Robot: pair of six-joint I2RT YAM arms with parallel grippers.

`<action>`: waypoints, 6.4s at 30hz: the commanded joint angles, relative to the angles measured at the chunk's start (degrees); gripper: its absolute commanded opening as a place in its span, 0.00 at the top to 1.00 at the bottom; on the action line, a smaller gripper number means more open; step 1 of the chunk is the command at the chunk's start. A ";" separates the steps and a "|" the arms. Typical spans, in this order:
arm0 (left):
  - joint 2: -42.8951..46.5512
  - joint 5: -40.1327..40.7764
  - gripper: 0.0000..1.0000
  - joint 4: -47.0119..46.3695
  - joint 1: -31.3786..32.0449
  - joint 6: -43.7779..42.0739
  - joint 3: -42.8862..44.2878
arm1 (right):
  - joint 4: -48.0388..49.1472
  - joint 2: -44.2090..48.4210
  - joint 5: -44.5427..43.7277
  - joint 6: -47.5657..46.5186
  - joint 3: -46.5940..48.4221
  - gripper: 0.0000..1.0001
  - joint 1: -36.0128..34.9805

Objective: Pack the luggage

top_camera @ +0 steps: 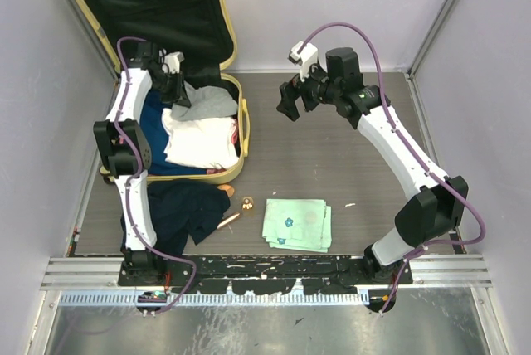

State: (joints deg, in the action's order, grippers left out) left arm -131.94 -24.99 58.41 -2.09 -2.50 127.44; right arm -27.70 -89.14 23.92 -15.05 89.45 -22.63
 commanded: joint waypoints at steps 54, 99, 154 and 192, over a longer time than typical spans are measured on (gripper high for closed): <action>40.21 4.66 0.02 -15.38 -0.93 -4.92 -26.80 | -8.06 15.64 -3.49 -27.18 -51.87 0.70 -7.62; 0.91 -15.97 0.24 -14.61 44.18 -2.46 -13.95 | -6.82 38.24 -1.24 -25.47 -36.15 0.21 5.01; 35.13 -1.33 1.00 -18.74 4.73 4.44 -29.71 | 7.87 34.51 -2.74 -9.45 -35.00 0.08 5.01; 49.70 -14.30 0.02 -11.67 -10.75 -18.64 -37.01 | 20.46 7.30 13.46 8.75 -27.27 0.23 0.76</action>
State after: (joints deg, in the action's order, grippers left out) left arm -87.18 -24.21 44.03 -12.78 -13.89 89.47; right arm -10.17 -86.30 34.70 -5.48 64.12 -21.67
